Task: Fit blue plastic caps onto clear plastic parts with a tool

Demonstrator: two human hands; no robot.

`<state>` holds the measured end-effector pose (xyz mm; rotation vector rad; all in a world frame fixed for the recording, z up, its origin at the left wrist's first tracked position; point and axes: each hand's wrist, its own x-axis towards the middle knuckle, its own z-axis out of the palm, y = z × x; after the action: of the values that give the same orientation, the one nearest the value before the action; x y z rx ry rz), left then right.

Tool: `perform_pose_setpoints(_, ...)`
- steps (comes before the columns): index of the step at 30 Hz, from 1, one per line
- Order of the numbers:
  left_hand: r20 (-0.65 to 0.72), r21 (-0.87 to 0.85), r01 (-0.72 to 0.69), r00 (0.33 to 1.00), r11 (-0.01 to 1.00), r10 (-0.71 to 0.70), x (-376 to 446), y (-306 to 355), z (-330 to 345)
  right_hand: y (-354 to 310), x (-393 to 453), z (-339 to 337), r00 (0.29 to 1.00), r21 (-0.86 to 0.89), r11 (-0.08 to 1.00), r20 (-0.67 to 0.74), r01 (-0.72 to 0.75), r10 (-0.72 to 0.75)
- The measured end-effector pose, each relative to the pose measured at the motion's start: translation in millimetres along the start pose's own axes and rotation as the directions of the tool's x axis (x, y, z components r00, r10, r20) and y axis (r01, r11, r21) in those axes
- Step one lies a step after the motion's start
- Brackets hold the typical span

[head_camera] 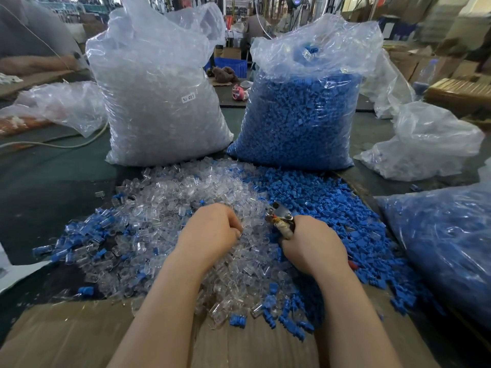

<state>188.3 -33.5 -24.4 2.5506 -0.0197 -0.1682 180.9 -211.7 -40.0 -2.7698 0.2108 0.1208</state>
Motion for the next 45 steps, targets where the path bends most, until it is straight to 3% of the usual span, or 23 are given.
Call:
perform_pose_setpoints(12,-0.079,0.089,0.041,0.996,0.995,-0.034,2.6,-0.9,3.6,-0.7,1.9,2.4,0.989,0.102,0.994,-0.145,-0.027,0.042)
perform_pose_setpoints(16,-0.205,-0.099,0.006,0.978,0.995,-0.026,2.6,1.6,3.2,-0.3,3.4,2.1,0.991,0.226,0.974,-0.136,0.019,0.012)
perform_pose_setpoints(21,-0.185,-0.450,-0.033,0.981,0.892,-0.057,3.0,6.2,4.0,-3.8,1.5,-3.3,0.984,0.557,0.825,-0.177,0.099,0.001)
perform_pose_setpoints(23,-0.180,-0.497,-0.038,0.982,0.867,-0.060,3.1,7.1,3.6,-4.8,-0.1,-4.9,0.980,0.635,0.762,-0.200,0.127,0.004)
perform_pose_setpoints(27,-0.134,-0.546,-0.029,0.990,0.837,-0.054,2.4,5.3,3.1,-6.0,-0.8,-4.8,0.973,0.654,0.740,-0.230,0.157,-0.003)
perform_pose_setpoints(33,-0.241,-0.249,-0.031,0.970,0.968,-0.031,5.4,-2.4,4.1,-5.2,0.6,-2.8,0.971,0.627,0.761,-0.238,0.167,-0.017)
perform_pose_setpoints(37,-0.115,-0.083,-0.041,0.993,0.996,0.032,5.5,-2.1,6.7,-6.1,1.0,-0.4,0.971,0.645,0.743,-0.237,0.181,-0.031)
perform_pose_setpoints(45,-0.147,-0.029,-0.039,0.988,0.999,0.034,6.0,-2.6,12.3,-7.7,1.0,1.4,0.961,0.598,0.780,-0.276,0.185,-0.016)
